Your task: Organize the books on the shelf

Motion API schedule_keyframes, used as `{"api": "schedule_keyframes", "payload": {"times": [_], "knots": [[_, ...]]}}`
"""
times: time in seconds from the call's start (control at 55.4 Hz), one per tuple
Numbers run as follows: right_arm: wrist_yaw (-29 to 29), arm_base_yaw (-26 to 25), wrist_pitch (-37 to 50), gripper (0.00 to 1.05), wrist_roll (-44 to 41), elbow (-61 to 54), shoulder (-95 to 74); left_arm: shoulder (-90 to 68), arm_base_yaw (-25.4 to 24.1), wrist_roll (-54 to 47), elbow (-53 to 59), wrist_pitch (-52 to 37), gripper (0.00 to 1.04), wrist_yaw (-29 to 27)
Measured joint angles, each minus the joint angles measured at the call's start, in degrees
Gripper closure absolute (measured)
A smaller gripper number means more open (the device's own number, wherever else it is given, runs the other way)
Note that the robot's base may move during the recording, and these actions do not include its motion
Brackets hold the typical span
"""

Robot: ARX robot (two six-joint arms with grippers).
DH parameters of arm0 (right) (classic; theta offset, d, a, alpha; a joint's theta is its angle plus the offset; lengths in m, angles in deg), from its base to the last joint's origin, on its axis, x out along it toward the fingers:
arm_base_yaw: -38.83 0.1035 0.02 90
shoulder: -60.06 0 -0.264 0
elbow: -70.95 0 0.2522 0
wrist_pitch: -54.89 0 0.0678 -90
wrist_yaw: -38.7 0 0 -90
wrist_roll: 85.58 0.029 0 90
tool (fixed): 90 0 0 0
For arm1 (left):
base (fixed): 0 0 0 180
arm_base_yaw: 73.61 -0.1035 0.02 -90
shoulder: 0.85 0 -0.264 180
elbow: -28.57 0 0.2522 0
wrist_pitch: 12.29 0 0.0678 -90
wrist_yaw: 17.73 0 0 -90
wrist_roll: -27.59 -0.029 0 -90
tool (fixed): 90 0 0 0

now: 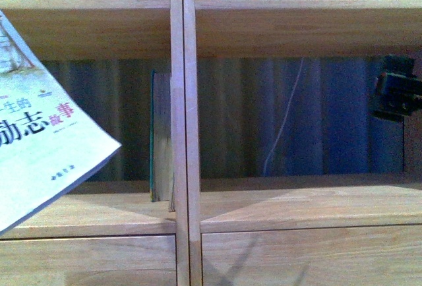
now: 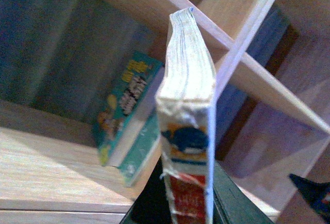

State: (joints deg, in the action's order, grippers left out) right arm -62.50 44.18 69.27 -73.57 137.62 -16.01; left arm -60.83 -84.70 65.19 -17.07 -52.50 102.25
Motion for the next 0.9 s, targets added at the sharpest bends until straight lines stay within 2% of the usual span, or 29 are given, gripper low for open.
{"api": "schedule_keyframes", "payload": {"times": [0.072, 0.271, 0.307, 0.343, 0.559, 0.685, 0.848, 0.902], "knots": [[-0.2, -1.4, -0.2, 0.07, -1.8, 0.0, -0.7, -0.2, -2.4, -6.9, -0.7, 2.1, 0.98, -0.1], [1.2, -1.6, -0.8, 0.08, -4.0, 0.0, -0.6, -5.2, -7.1, -27.8, -2.9, 2.2, 0.98, 1.2], [5.9, -2.1, -3.3, 0.16, -6.6, -0.9, 0.5, -7.5, -8.3, -33.4, -4.2, 2.2, 0.98, 1.6], [7.7, -2.3, -3.0, 0.23, -7.9, -3.2, 1.8, -9.6, -9.1, -36.7, -5.6, 2.2, 0.98, 1.5], [11.1, -4.7, 3.2, 0.53, -10.7, -16.4, 9.0, -19.5, -9.7, -46.0, -13.5, 1.5, 0.98, -2.1], [11.1, -5.3, 6.0, 0.72, -11.0, -23.4, 12.6, -24.2, -7.0, -48.5, -18.4, 2.1, 0.98, -4.0], [11.3, -5.3, 8.5, 0.98, -11.5, -30.9, 17.2, -30.3, -1.0, -49.8, -25.7, 3.0, 0.98, -4.9], [11.3, -5.3, 8.9, 1.02, -11.7, -32.5, 18.4, -32.0, 0.2, -49.8, -27.7, 3.0, 0.98, -5.4]]}}
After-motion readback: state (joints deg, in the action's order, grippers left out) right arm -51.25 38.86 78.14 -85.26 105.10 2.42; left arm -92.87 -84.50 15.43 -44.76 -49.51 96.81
